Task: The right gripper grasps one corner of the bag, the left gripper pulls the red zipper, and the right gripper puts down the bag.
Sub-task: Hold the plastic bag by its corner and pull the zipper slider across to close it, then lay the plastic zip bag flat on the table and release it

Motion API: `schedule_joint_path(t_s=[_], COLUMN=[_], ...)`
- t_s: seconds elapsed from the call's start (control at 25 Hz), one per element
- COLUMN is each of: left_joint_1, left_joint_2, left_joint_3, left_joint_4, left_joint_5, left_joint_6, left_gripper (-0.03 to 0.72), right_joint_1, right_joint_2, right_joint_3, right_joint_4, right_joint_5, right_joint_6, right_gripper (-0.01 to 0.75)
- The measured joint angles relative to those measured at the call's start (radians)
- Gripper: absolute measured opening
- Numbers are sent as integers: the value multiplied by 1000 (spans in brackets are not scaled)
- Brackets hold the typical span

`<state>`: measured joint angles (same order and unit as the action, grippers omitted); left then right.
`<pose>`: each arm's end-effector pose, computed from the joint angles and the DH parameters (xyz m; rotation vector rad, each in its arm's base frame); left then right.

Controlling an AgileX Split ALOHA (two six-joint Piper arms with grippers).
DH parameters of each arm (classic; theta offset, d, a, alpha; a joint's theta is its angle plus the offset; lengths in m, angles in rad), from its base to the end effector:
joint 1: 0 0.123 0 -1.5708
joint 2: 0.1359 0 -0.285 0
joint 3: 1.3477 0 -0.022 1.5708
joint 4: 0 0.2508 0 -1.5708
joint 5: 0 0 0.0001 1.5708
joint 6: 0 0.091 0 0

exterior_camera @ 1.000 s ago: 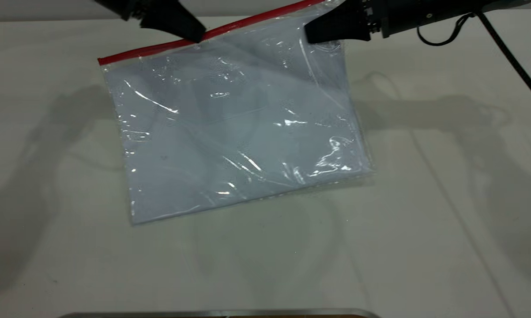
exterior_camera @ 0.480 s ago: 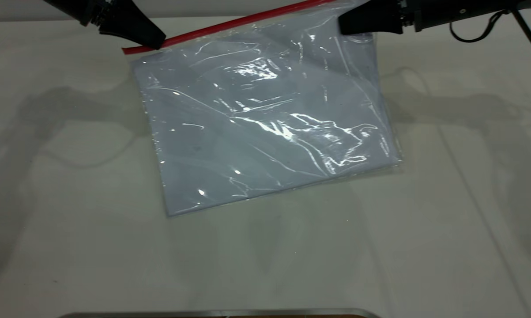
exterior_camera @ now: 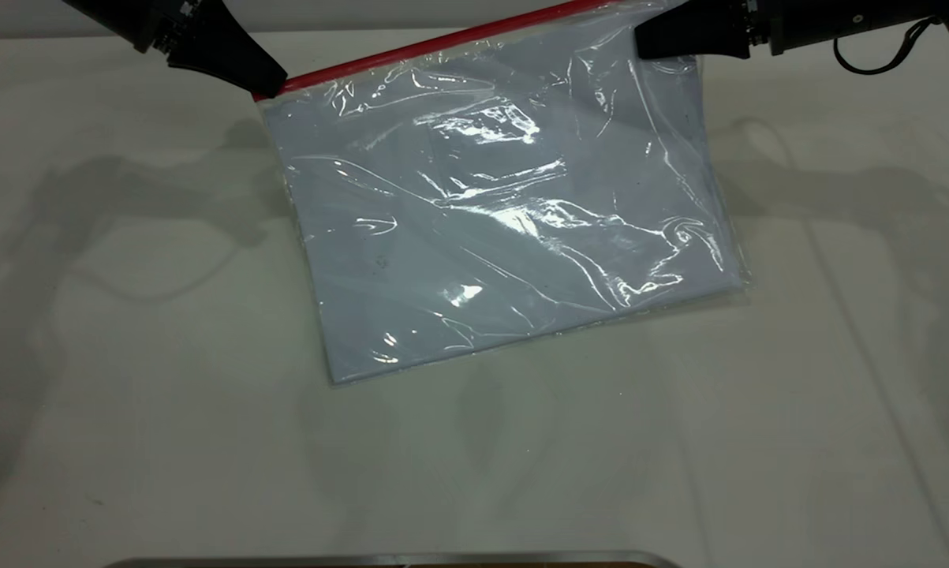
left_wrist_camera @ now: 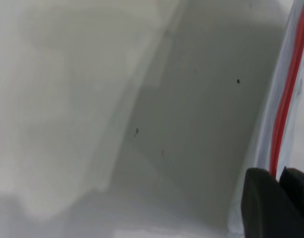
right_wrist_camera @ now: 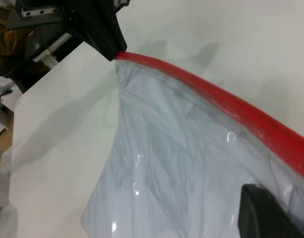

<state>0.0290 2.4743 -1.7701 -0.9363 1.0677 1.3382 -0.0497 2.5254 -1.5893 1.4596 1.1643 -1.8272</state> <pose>0.4730 -0.0506 0.0763 0.9837 2.3810 -0.9172 0.4553 0.0606 0.0479 -0.8273 1.9855 1.1742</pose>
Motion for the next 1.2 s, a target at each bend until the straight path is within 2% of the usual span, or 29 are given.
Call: schedule_joint_path(t_s=[0.2, 0.32, 0.44, 0.64, 0.72, 0.8, 0.92, 1.04, 1.12, 1.2], left_joint_1=[0, 1, 5, 8, 8, 8, 8, 8, 8, 8], left_joint_2=[0, 0, 0, -60, -111, -162, -250, -338, -405, -468], left_joint_3=[0, 0, 0, -1, -8, -18, -20, -20, -20, -20], left_joint_4=[2, -1, -31, -68, -78, -80, -82, -82, -77, -74], left_joint_5=[0, -1, -4, -3, 3, 19, 53, 84, 99, 99], left_joint_6=[-3, -10, -27, -35, -36, -36, -40, -95, -142, -172], left_gripper=[79, 105, 189, 421, 486, 520, 525, 525, 525, 525], right_joint_1=[0, 0, 6, 68, 103, 145, 195, 221, 232, 241], right_joint_2=[0, 0, 0, 4, 6, 6, 6, -5, -29, -70], right_joint_3=[0, 0, 0, 0, 0, 0, 0, 0, 0, 1], right_joint_4=[-1, -1, -2, 5, 22, 32, 19, -154, -399, -649], right_joint_5=[0, -1, -16, -88, -133, -205, -349, -543, -665, -698], right_joint_6=[0, 0, 1, 2, 2, 2, 22, 154, 348, 562], right_gripper=[35, 35, 35, 35, 38, 50, 107, 220, 280, 315])
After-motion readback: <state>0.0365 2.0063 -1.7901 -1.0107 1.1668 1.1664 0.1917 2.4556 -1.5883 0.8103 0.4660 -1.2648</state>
